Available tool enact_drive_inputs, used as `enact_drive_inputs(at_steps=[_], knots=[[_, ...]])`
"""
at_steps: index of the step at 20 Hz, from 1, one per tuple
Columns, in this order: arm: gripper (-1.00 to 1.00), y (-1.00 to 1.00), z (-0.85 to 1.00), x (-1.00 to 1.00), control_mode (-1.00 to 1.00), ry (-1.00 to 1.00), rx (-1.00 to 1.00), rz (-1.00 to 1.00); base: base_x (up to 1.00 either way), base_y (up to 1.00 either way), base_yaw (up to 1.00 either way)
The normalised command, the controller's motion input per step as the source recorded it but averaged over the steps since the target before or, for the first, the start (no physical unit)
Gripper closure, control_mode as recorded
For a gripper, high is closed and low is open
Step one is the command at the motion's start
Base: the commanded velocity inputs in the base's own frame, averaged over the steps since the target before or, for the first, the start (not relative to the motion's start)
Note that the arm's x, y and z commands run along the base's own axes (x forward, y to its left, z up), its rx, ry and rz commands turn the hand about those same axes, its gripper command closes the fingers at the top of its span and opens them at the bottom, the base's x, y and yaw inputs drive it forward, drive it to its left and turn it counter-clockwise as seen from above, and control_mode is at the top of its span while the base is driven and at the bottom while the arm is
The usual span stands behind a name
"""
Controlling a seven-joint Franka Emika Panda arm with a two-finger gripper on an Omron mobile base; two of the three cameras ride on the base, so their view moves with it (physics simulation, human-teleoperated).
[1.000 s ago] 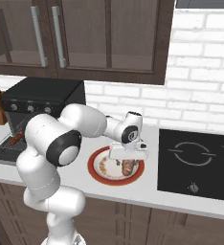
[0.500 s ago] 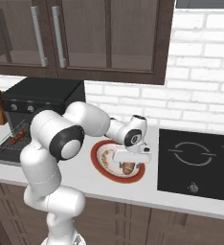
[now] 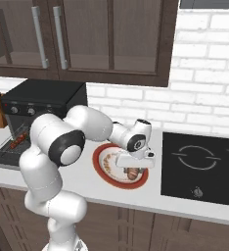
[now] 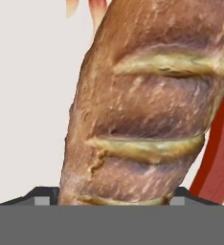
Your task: Pick up the kebab skewer and baguette bread, and place them inside the toaster oven. Close the toaster oven door and start by setting the timer.
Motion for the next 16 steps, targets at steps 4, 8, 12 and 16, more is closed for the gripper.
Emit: enact_drive_inputs(at_steps=[4, 8, 12, 16], knots=[[1.00, 0.29, 0.52, -0.41, -1.00, -0.11, 0.00, -0.01, 0.00, 0.00, 0.00], [1.00, 0.89, 0.99, -0.69, -1.00, -0.21, -0.03, -0.01, 0.00, 0.00, 0.00], [1.00, 0.98, 0.84, -0.55, -1.00, -0.05, -0.11, -0.01, 0.00, 0.00, 0.00], [1.00, 1.00, 0.72, -0.42, -1.00, 0.00, -0.13, 0.00, 0.00, 0.00, 0.00]])
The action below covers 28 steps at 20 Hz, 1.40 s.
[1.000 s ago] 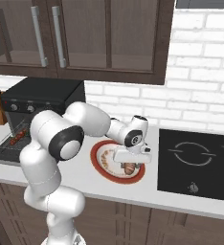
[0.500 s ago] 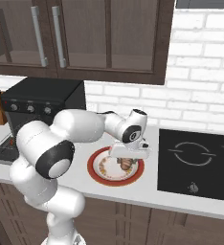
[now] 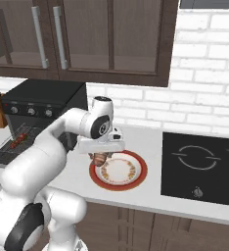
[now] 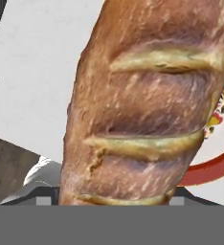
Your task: Pick up the kebab skewer and baguette bread, and place them inside the toaster oven. Close the toaster oven door and start by setting the timer.
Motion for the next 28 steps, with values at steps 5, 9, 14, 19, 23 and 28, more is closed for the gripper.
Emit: enact_drive_inputs(at_steps=[5, 9, 14, 19, 23, 28], knots=[[1.00, 1.00, 0.63, -0.17, -1.00, 0.05, -0.14, -0.03, 0.00, 0.00, 0.00], [1.00, 1.00, 0.37, -0.17, -1.00, 0.05, -0.08, -0.14, 0.00, 0.00, 0.00], [1.00, 1.00, 0.01, -0.03, -1.00, 0.00, -0.02, -0.25, 0.00, 0.00, 0.00], [1.00, 1.00, 0.00, 0.00, -1.00, 0.00, 0.00, -0.17, 0.00, 0.00, 0.00], [1.00, 0.98, 0.00, 0.21, -1.00, 0.00, -0.01, -0.15, 0.00, 0.00, 0.00], [1.00, 0.34, 0.00, 0.37, -1.00, 0.01, -0.01, -0.05, 0.00, 0.00, 0.00]])
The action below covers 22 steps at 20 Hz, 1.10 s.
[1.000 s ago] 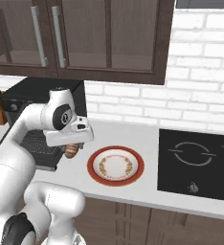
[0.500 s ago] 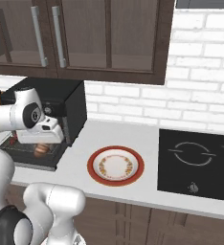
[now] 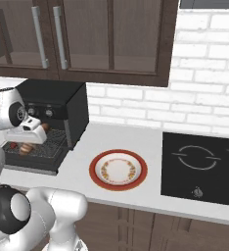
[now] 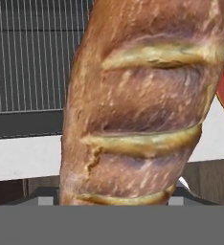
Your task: Pick up the kebab skewer and baguette bread, and place them inside the toaster oven. Close the toaster oven door and start by setting the timer.
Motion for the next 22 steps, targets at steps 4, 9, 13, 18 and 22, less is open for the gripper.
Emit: enact_drive_inputs(at_steps=[4, 9, 13, 18, 22], knots=[[1.00, 0.05, -0.05, 0.25, -1.00, 0.00, 0.00, -0.01, 0.00, 0.00, 0.00], [1.00, 0.07, -0.27, 0.02, -1.00, -0.01, -0.01, 0.00, 0.00, 0.00, 0.00], [1.00, 0.21, -0.10, 0.30, -1.00, 0.00, 0.00, -0.02, 0.00, 0.00, 0.00], [1.00, 0.15, -0.18, 0.35, -1.00, 0.00, 0.00, 0.00, 0.00, 0.00, 0.00], [1.00, 0.11, -0.16, 0.30, -1.00, 0.00, 0.00, 0.00, 0.00, 0.00, 0.00]])
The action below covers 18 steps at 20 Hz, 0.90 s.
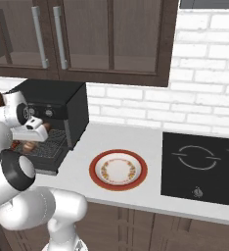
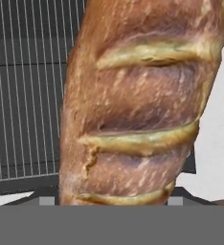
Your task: Pick up the kebab skewer and baguette bread, and place them inside the toaster oven. Close the toaster oven door and start by setting the timer.
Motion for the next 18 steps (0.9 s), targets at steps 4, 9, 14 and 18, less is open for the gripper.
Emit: enact_drive_inputs(at_steps=[4, 9, 14, 18], knots=[[1.00, 0.04, -0.11, 0.24, -1.00, 0.00, 0.00, 0.00, 0.00, 0.00, 0.00], [1.00, 0.00, -0.12, 0.18, -1.00, -0.04, 0.00, 0.00, 0.00, 0.00, 0.00], [1.00, 0.00, -0.26, 0.14, -1.00, -0.04, 0.00, 0.00, 0.00, 0.00, 0.00], [1.00, 0.00, -0.26, 0.09, -1.00, -0.01, 0.00, 0.00, 0.00, 0.00, 0.00]])
